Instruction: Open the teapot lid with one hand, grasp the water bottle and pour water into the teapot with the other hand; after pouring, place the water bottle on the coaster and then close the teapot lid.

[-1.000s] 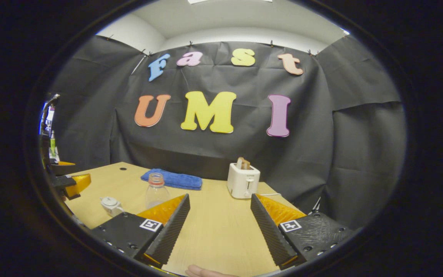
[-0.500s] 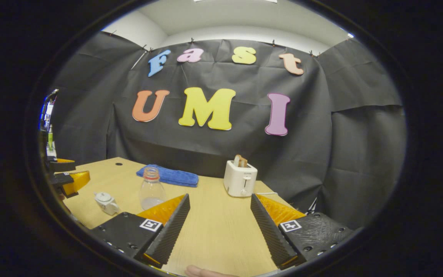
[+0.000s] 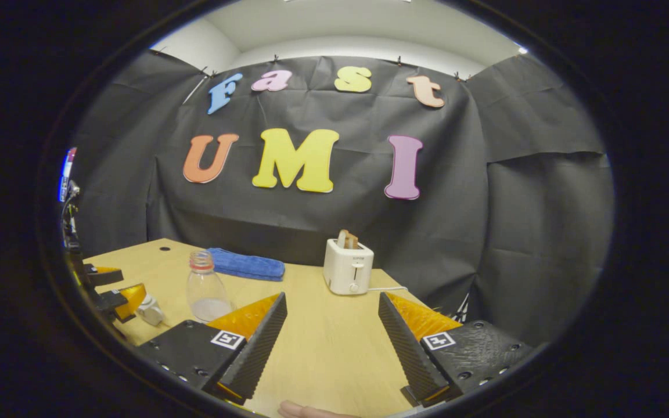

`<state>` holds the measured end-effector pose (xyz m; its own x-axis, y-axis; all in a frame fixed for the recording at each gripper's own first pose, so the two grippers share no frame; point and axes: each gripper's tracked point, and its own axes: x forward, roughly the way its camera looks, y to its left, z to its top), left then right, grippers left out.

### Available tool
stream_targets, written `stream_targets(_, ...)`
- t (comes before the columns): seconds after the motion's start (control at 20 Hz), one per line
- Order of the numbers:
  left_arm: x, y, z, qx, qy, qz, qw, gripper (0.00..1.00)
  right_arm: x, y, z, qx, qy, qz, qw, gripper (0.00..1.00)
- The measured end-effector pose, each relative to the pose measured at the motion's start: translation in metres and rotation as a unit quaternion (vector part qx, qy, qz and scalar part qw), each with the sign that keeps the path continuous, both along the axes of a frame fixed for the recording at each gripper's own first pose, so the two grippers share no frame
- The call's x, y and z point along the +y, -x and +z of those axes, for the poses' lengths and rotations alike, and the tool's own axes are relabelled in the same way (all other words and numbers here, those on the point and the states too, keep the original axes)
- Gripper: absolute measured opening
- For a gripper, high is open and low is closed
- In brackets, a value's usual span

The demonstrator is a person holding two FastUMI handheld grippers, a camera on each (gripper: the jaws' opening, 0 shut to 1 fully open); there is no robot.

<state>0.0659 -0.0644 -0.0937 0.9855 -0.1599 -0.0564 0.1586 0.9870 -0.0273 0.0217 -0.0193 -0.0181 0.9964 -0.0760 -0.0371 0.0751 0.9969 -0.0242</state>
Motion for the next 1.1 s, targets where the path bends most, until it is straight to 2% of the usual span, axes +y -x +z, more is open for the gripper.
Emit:
stream_targets(0.1,-0.005,-0.004,-0.005,-0.001,0.007,-0.007,1.000,0.95,-0.001,-0.002,-0.002,0.005,-0.005,-0.004,1.000,0.97)
stream_targets(0.2,-0.010,-0.009,-0.010,0.005,-0.002,-0.014,1.000,0.88,0.002,-0.002,-0.003,0.006,-0.010,0.000,1.000,0.95)
stream_targets(0.45,-0.015,-0.017,-0.016,0.015,-0.021,-0.022,0.999,0.54,0.005,-0.002,-0.003,0.005,-0.008,0.003,1.000,0.95)
stream_targets(0.55,-0.015,-0.018,-0.018,0.019,-0.020,-0.024,0.999,0.49,0.005,-0.003,-0.004,0.007,-0.009,0.004,1.000,0.95)
stream_targets(0.65,-0.011,-0.019,-0.018,0.021,-0.018,-0.016,0.999,0.32,0.008,-0.004,-0.007,0.010,-0.012,0.008,1.000,0.95)
stream_targets(0.75,-0.010,-0.020,-0.019,0.022,-0.017,-0.013,1.000,0.22,0.011,-0.004,-0.007,0.011,-0.010,0.012,1.000,0.95)
stream_targets(0.8,-0.010,-0.020,-0.018,0.021,-0.021,-0.013,0.999,0.19,0.013,-0.003,-0.008,0.010,-0.009,0.015,1.000,0.97)
stream_targets(1.1,-0.009,-0.021,-0.017,0.018,-0.035,-0.008,0.999,0.05,0.029,-0.005,-0.011,0.004,-0.004,0.036,0.999,0.95)
